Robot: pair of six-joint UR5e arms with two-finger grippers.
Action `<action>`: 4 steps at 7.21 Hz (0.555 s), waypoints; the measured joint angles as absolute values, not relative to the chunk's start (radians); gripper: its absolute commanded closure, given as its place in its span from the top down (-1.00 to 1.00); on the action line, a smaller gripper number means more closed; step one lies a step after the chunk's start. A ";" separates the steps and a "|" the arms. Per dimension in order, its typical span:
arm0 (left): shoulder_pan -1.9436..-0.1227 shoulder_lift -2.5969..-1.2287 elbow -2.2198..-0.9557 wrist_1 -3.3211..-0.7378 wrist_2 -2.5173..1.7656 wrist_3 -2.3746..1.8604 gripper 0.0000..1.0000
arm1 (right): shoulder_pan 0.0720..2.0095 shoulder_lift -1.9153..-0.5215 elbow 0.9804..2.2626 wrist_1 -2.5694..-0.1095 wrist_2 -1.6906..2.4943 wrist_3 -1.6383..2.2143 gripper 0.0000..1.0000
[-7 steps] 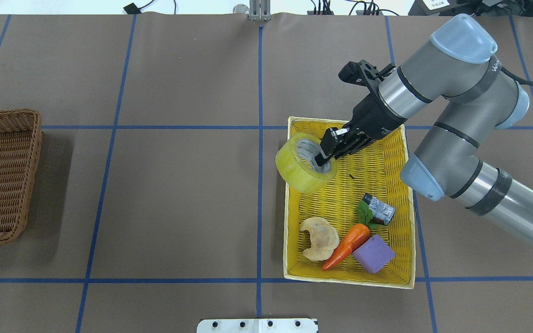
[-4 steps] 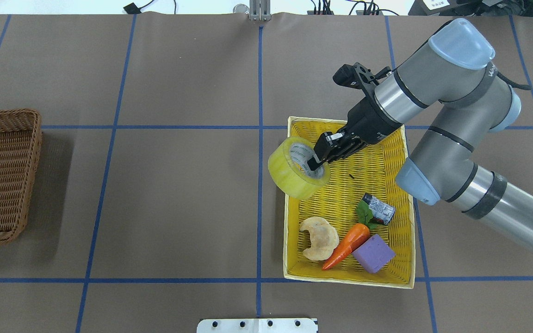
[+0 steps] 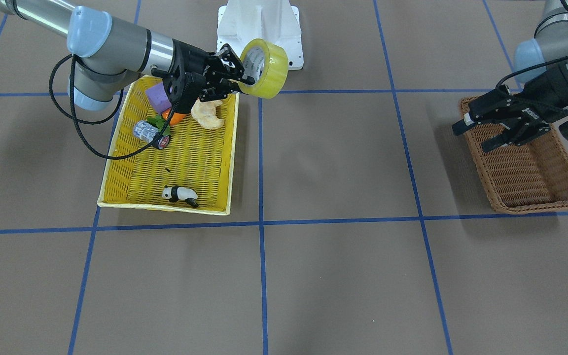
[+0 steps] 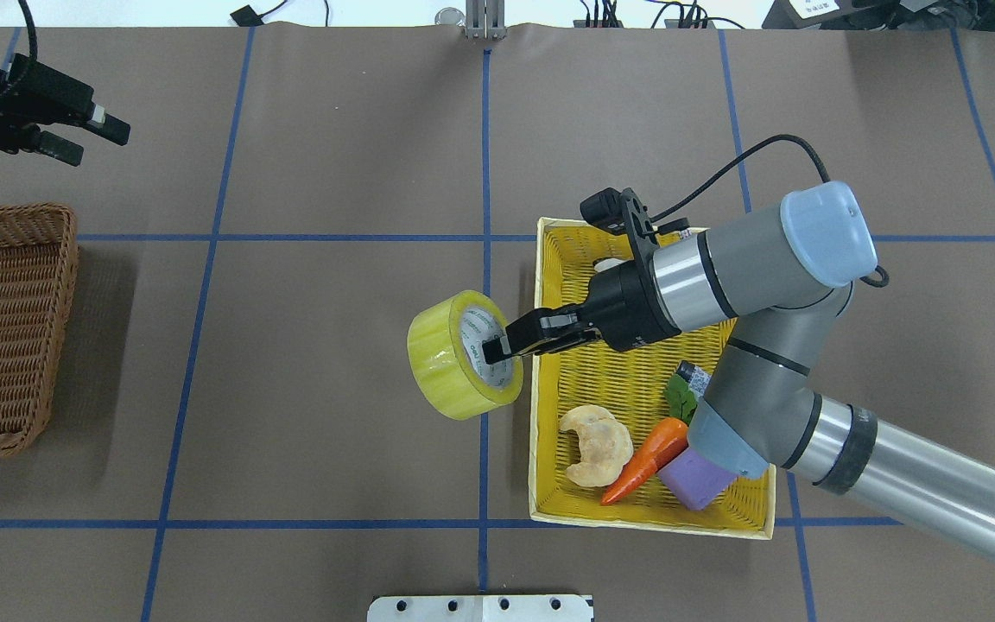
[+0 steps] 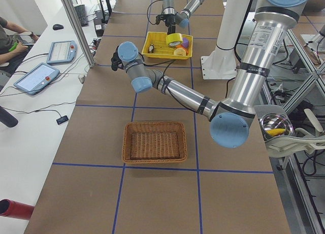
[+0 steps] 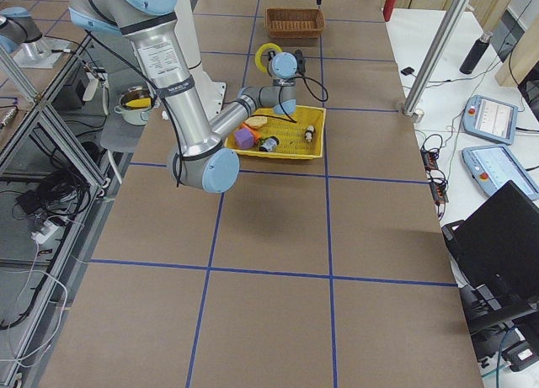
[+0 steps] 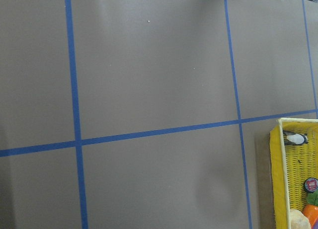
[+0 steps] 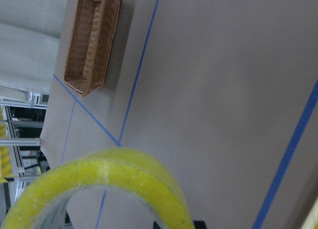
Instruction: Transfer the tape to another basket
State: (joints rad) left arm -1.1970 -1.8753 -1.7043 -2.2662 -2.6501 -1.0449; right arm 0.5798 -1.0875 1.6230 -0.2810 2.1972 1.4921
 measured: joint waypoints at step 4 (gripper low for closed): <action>-1.000 -1.886 -1.670 -2.780 -2.396 -1.542 0.97 | 0.554 -1.082 1.582 -0.060 1.970 1.763 -1.00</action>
State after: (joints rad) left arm -0.9997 -1.8862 -1.6697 -2.7803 -2.3958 -1.5423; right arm 0.5541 -1.0817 1.5818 -0.0603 1.9704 1.7630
